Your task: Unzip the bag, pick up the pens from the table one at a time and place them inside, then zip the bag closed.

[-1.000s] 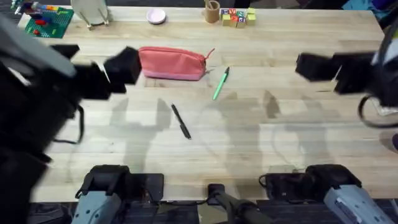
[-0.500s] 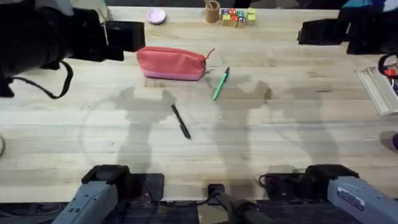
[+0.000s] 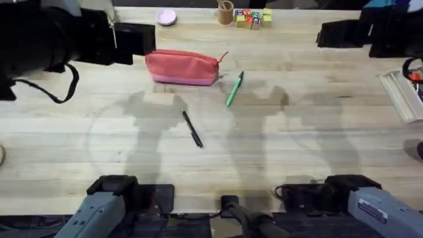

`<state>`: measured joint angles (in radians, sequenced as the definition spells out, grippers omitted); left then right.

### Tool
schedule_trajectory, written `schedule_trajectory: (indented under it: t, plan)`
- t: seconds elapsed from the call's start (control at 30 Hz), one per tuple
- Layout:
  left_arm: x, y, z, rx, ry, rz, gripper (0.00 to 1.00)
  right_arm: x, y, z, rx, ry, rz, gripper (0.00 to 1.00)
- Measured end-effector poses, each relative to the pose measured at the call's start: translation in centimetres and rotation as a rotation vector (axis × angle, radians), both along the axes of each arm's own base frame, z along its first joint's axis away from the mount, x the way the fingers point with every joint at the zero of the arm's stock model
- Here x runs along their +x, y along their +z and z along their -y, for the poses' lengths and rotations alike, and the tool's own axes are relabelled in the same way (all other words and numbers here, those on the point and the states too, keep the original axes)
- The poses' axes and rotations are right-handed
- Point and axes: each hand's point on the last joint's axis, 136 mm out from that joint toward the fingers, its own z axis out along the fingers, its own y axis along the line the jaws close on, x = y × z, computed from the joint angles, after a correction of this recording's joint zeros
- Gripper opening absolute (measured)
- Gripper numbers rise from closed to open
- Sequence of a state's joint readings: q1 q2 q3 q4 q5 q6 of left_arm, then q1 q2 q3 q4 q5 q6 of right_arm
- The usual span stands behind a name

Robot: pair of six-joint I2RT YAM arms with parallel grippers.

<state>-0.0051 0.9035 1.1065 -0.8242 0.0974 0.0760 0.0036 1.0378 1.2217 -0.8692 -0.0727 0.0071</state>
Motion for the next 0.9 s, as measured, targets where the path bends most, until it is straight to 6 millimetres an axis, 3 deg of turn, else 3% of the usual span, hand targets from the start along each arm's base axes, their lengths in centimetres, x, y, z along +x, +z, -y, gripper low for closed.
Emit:
schedule_trajectory:
  t: [0.43, 0.57, 0.9]
  plan:
    - [0.0, 0.0, 0.4, 0.114, -0.111, 0.018, 0.992, 0.0, 0.0, 0.0, 0.0, 0.0, 0.0, 0.995]
    - [0.9, -0.1, 0.4, 0.177, -0.187, 0.034, 0.991, 0.0, 0.0, 0.0, 0.0, 0.0, 0.0, 0.995]
    - [4.2, -2.1, -2.9, 0.197, -0.344, 0.054, 0.991, 0.0, 0.0, 0.0, 0.0, 0.0, 0.0, 0.996]
